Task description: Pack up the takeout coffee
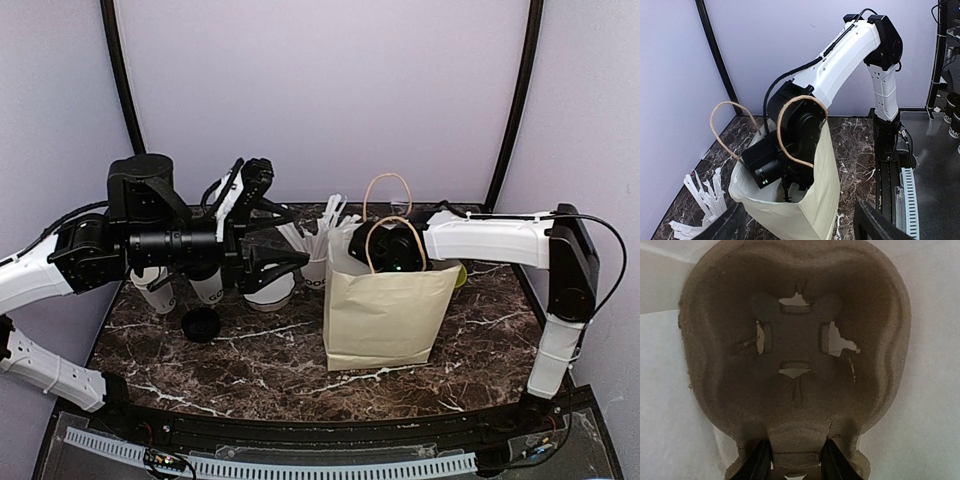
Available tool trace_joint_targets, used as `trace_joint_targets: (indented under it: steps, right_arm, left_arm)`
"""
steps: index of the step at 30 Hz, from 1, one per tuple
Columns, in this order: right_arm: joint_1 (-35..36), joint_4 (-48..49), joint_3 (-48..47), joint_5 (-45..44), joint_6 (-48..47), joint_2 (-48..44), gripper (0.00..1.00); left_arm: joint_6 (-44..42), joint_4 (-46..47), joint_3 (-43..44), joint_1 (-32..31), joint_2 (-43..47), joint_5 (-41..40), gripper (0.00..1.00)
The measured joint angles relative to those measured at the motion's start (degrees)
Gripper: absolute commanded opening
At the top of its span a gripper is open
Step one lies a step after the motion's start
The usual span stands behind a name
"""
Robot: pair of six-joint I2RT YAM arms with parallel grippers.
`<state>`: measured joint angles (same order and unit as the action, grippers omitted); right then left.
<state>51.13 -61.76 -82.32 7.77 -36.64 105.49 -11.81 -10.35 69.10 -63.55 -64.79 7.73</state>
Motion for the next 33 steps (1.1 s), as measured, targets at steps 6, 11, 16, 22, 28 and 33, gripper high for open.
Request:
trace_joint_targets:
  steps: [6,11,16,22,28,33]
  right_arm:
    - [0.68,0.09,0.39,-0.57,1.40,-0.02,0.48]
    - [1.20,-0.09,0.52,-0.96,1.97,-0.85,0.71]
    - [1.84,-0.98,0.44,-0.66,2.40,-3.21,0.77]
    - [2.40,-3.80,-2.08,0.15,2.89,-4.04,0.80]
    - [2.78,-6.69,-4.81,0.37,2.89,-5.92,0.80]
    - [2.78,-8.48,-6.95,0.37,2.64,-7.76,0.79]
  left_arm:
    - [0.00,0.02,-0.04,0.00,0.00,0.00,0.76]
    - [0.00,0.02,-0.04,0.00,0.00,-0.09,0.76]
    - [0.00,0.02,-0.04,0.00,0.00,-0.11,0.76]
    - [-0.02,0.00,-0.04,0.00,0.00,-0.55,0.77]
    - [-0.02,-0.39,-0.04,0.61,0.55,-2.71,0.77]
    - [0.22,-1.18,-0.04,2.99,1.38,-2.67,0.77]
